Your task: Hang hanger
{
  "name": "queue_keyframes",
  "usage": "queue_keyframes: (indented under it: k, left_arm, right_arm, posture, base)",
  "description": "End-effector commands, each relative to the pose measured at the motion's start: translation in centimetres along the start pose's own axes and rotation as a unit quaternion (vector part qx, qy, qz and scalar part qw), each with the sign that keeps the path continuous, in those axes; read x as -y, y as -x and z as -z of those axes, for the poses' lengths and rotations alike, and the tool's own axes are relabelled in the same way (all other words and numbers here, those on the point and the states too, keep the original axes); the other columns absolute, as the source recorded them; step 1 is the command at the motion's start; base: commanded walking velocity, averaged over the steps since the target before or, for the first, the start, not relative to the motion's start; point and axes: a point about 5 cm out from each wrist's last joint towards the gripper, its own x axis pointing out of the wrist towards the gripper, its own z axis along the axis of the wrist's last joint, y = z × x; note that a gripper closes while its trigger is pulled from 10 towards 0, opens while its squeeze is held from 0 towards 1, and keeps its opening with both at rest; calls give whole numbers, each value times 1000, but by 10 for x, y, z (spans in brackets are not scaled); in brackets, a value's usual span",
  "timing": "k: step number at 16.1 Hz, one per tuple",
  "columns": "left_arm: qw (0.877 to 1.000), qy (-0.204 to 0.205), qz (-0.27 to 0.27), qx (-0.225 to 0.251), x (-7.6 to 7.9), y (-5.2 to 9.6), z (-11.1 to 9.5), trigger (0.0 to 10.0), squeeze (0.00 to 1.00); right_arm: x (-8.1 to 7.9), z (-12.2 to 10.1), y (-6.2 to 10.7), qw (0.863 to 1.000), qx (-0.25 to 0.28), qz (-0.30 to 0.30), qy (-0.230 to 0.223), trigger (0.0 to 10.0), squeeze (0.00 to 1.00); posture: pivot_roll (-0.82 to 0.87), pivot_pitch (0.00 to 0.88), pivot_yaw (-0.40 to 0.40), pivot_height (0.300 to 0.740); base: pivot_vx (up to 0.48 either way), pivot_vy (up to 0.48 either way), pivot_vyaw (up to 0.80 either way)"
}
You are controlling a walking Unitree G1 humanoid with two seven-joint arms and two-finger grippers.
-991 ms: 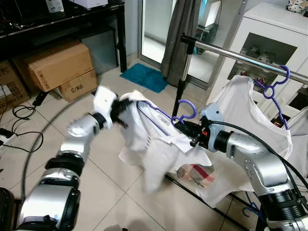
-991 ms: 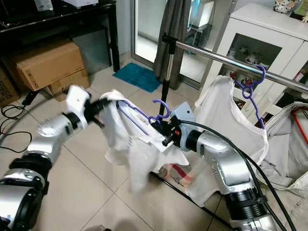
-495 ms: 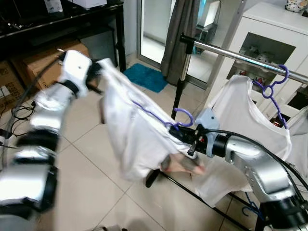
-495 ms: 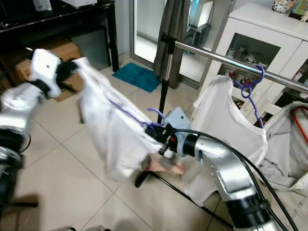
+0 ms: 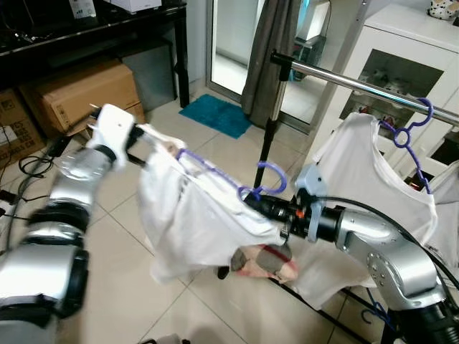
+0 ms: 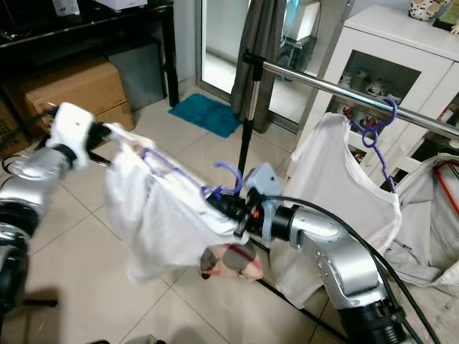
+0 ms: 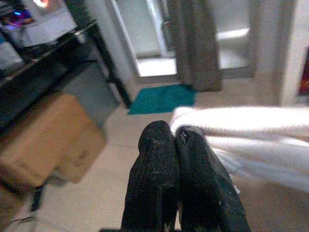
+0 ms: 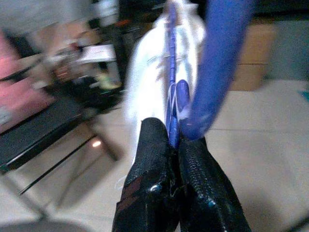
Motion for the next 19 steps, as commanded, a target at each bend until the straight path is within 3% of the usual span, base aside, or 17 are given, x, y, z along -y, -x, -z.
queue_keyframes:
  k: [1,4,6,10,13,15,17,19]
  left_arm:
    - [999,8,32,-1,18,-3,5,0,0]
    - [994,19,109,-12,65,-6,22,0,0]
    - [989,24,146,-7,86,-6,24,0,0]
    - [989,34,140,-7,89,-6,25,0,0]
    - [996,60,69,9,60,-3,22,0,0]
    - [995,95,7,10,32,2,22,0,0]
    - [995,86,-48,16,-10,12,13,0,0]
    - [993,59,-88,47,-43,15,-14,0,0]
  right_arm:
    - [20,-8,7,997,16,73,-6,0,0]
    - [33,-28,7,987,89,125,-41,0,0]
    - [35,-39,4,980,130,137,-65,0,0]
    - [31,-38,2,981,128,127,-66,0,0]
    - [25,-24,8,986,98,119,-63,0,0]
    - [23,-12,15,991,65,111,-45,0,0]
    - [16,5,27,997,16,75,-21,0,0]
    - [19,13,30,997,-35,69,20,0,0]
  posture:
    - [-160,0,-43,740]
    - [-163,0,-38,740]
    - [-163,0,-37,740]
    - [-166,0,-34,740]
    - [-168,0,-21,740]
    - [-168,0,-15,740]
    - [-166,0,-12,740]
    - [-162,0,-17,740]
  base:
    - [0,0,0]
    - [0,0,0]
    - [0,0,0]
    - [0,0,0]
    - [0,0,0]
    - [0,0,0]
    - [0,0,0]
    - [0,0,0]
